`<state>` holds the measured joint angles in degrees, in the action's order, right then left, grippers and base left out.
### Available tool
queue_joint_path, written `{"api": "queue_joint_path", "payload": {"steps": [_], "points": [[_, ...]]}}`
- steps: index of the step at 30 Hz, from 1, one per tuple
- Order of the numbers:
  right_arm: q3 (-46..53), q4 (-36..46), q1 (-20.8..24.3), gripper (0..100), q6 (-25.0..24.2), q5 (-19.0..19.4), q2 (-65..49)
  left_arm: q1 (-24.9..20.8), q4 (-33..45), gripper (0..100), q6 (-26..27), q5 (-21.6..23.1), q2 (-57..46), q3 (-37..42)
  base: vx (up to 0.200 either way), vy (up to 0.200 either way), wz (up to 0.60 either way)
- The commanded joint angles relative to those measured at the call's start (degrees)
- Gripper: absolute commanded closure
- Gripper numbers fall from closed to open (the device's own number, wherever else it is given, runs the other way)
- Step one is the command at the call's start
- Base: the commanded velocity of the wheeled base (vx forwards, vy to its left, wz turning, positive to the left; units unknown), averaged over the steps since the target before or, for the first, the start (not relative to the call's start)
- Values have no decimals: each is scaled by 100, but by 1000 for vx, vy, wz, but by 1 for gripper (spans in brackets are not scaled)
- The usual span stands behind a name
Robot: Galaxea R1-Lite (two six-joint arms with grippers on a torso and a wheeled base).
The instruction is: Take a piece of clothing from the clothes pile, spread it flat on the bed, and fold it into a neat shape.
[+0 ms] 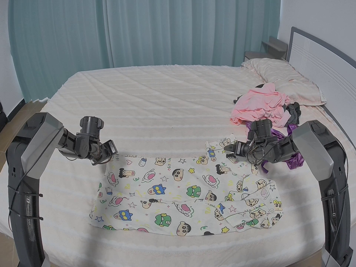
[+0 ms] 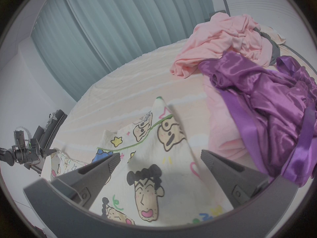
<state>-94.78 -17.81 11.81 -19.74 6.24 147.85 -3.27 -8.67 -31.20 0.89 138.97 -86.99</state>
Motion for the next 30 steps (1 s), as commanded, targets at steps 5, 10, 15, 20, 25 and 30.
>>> {"api": "queue_joint_path", "payload": {"steps": [5,10,15,20,25,30], "points": [[-234,181,84,100,49,9,192,-7,14,100,-1,-1,-37,33,0,0,0],[-278,199,84,100,119,9,253,-7,208,100,8,-1,-37,16,0,0,0],[-286,129,40,100,58,9,209,2,287,100,8,-1,-151,33,0,0,0],[-260,120,-12,100,-21,9,42,-7,269,100,8,8,-239,33,0,0,0],[-207,-161,-30,100,-461,-158,-151,19,155,100,-1,34,-265,-63,0,0,0],[-172,-258,-39,100,-522,-167,-186,19,146,100,17,-1,-283,-55,0,0,0]]}}
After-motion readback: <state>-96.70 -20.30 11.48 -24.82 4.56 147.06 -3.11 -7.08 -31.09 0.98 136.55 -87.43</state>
